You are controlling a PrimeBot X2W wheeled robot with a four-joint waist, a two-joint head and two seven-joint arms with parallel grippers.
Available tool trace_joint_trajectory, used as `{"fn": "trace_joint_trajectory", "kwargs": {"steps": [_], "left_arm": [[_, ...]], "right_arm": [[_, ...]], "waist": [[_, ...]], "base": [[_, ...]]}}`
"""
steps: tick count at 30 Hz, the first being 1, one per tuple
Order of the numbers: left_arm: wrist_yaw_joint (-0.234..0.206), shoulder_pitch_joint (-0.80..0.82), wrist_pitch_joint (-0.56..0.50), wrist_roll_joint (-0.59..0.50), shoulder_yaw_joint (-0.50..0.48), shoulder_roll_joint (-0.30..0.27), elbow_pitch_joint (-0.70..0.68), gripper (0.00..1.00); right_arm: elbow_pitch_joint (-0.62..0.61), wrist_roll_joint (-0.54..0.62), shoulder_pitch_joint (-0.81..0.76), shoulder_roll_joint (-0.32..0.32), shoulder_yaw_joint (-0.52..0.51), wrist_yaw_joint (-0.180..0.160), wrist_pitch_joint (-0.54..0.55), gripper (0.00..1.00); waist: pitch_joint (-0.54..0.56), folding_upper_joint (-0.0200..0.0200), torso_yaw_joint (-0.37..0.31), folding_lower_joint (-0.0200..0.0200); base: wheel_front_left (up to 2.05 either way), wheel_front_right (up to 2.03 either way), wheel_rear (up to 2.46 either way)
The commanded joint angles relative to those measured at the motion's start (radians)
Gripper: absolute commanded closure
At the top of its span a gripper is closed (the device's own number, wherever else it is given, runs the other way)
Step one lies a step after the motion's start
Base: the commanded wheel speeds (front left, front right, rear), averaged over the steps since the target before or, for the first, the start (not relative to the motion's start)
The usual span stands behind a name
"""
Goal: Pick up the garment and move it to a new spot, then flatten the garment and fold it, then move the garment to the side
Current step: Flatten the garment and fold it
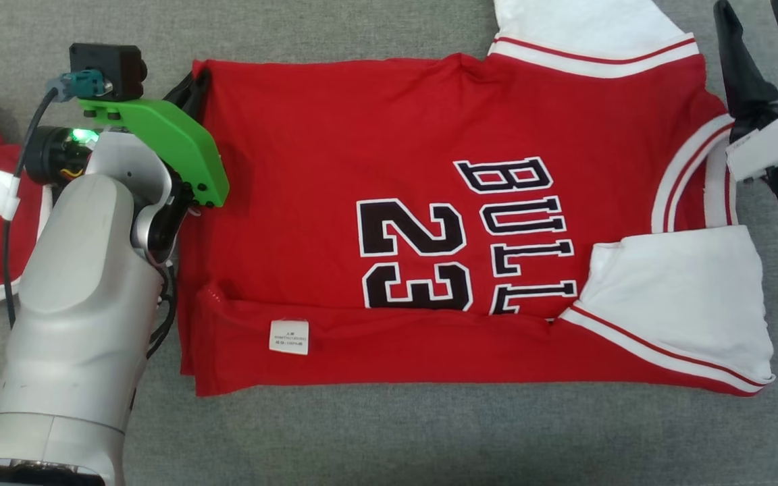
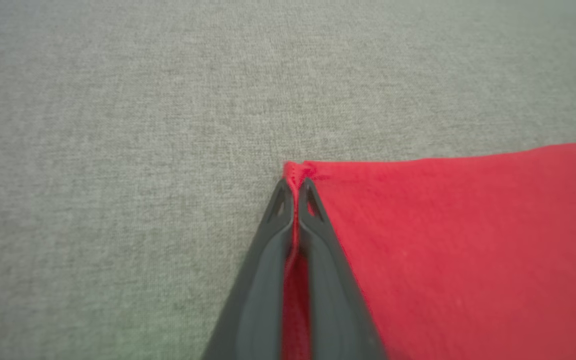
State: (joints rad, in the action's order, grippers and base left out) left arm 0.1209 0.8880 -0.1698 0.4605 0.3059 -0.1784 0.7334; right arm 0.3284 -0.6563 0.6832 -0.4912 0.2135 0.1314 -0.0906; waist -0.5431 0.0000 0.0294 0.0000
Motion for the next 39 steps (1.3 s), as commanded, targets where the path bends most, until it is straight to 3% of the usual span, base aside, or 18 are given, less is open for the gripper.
{"fn": "trace_joint_trajectory", "kwargs": {"steps": [1,10,22,23,24,25,30,39], "left_arm": [[-0.001,0.01,-0.001,0.007,0.01,0.011,0.016,1.0],[0.005,0.073,0.048,0.023,0.053,0.066,0.045,1.0],[0.004,0.111,0.09,0.074,0.109,0.093,0.101,1.0],[0.004,0.113,0.096,0.077,0.113,0.094,0.106,1.0],[0.004,0.113,0.097,0.081,0.117,0.095,0.108,1.0],[0.004,0.115,0.099,0.086,0.123,0.096,0.111,1.0],[0.004,0.114,0.119,0.111,0.14,0.077,0.119,1.0],[0.005,0.106,0.171,0.124,0.137,0.014,0.095,1.0]], "right_arm": [[0.022,-0.015,0.041,-0.013,0.022,-0.002,0.012,0.0],[0.186,-0.104,0.292,-0.099,0.193,-0.002,0.147,0.0],[0.334,-0.181,0.484,-0.139,0.388,-0.002,0.319,0.0],[0.341,-0.188,0.492,-0.14,0.404,-0.002,0.331,0.45],[0.344,-0.197,0.497,-0.14,0.414,-0.002,0.34,0.66],[0.344,-0.206,0.504,-0.142,0.427,-0.002,0.345,1.0],[0.32,-0.24,0.524,-0.167,0.466,-0.002,0.304,1.0],[0.211,-0.304,0.447,-0.229,0.514,-0.002,0.136,1.0]], "waist": [[-0.04,0.0,0.047,0.0],[-0.097,0.0,0.127,0.0],[-0.12,0.0,0.166,0.0],[-0.12,0.0,0.166,0.0],[-0.119,0.0,0.167,0.0],[-0.118,0.0,0.166,0.0],[-0.099,0.0,0.157,0.0],[-0.013,0.0,0.099,0.0]], "base": [[0.0,0.0,0.0],[0.0,0.0,0.0],[0.0,0.0,0.0],[0.0,0.0,0.0],[0.0,0.0,0.0],[0.0,0.0,0.0],[0.0,0.0,0.0],[0.0,0.0,0.0]]}}
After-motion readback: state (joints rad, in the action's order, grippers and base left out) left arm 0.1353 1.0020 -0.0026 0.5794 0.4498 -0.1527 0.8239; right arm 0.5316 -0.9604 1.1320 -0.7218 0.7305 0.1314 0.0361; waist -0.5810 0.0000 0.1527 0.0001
